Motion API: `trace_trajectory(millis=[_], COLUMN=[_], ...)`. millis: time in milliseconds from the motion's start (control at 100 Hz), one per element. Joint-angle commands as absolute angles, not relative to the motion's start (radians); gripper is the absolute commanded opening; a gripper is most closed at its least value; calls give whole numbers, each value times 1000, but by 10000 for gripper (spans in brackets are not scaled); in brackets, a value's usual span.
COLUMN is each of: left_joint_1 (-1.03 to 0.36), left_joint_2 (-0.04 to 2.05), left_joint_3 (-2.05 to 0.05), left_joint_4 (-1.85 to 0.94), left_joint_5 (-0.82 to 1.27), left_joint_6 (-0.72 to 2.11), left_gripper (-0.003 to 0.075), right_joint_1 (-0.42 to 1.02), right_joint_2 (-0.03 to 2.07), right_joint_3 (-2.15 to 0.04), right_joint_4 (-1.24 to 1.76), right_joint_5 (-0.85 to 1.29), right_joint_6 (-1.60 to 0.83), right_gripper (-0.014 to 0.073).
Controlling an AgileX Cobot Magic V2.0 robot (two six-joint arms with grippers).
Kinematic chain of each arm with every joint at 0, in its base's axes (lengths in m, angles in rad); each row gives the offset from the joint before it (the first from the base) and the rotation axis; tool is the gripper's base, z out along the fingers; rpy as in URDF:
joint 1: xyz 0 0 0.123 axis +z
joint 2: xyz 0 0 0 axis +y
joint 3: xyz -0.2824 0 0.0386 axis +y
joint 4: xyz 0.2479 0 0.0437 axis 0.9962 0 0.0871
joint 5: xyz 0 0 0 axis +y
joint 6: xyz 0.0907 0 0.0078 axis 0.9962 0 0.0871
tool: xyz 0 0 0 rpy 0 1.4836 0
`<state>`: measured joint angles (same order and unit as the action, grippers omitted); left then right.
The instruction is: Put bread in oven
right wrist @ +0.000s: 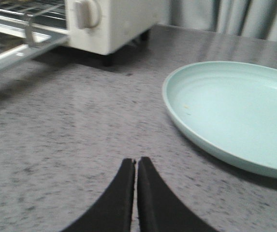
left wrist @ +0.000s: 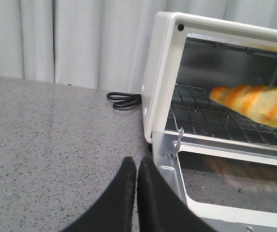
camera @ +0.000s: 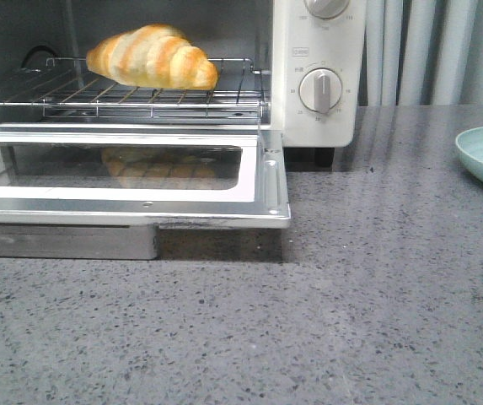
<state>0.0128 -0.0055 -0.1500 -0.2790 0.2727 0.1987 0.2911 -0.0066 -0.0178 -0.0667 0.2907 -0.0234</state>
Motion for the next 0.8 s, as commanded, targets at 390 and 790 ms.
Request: trace_trajectory(millis=[390, 790], left_joint_1=[17, 17], left_joint_2=[-22, -22], left_joint_3=[-176, -176], left_joint_4=[-286, -286], left_joint_5=[195, 195], left_joint_6=[196, 196], left_gripper=[-21, -21], right_joint_1=[-44, -44], right_joint_2=[-14, -30], right_joint_3=[22, 22], right_joint_4=[0, 0], right_joint_5=[145, 213], right_joint_6=[-81, -81], right_gripper=[-19, -19])
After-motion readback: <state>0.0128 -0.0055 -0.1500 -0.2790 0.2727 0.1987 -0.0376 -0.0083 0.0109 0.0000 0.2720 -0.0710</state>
